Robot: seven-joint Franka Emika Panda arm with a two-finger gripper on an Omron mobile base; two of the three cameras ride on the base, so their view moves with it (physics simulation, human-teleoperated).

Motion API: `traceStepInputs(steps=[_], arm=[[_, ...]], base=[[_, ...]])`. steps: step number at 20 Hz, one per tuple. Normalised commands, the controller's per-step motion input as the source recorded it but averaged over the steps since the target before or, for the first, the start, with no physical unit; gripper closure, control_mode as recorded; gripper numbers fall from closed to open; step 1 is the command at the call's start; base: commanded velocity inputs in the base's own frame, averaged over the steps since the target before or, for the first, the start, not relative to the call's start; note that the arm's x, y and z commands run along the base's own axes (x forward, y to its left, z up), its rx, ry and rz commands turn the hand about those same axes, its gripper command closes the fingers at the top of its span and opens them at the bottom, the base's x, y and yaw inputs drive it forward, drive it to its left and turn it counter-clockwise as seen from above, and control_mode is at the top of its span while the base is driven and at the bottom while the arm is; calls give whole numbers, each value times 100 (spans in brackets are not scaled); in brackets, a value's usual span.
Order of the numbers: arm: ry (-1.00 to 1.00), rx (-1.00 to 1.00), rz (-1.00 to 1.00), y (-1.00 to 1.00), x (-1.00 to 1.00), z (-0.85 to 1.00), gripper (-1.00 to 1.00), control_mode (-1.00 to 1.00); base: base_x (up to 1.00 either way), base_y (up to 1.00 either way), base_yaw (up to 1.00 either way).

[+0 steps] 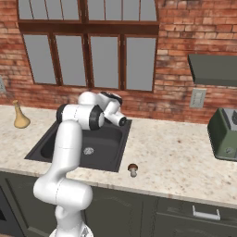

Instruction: Turn on the sink faucet. Then move the mushroom from the counter to the sink. Turn off the sink. Move the vegetable from the sink to the pot next to the stove. Finally move the pot to the rear right burner.

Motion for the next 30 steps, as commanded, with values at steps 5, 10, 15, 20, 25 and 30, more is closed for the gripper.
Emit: traceStepInputs(steps=[5, 10, 15, 20, 25, 30], arm=[[5, 0, -3, -6, 15, -4, 100, -100], [2, 0, 0, -15, 18, -14, 100, -100], [0, 0, 0, -36, 9, -22, 100, -100], [0, 2, 0, -49, 0, -25, 100, -100], [0, 4, 0, -59, 0, -30, 100, -100], [1, 6, 0, -66, 0, -31, 100, -100]], base=[[0, 0, 0], [0, 0, 0], [0, 0, 0], [0, 0, 0], [0, 0, 0], [0, 0, 0]])
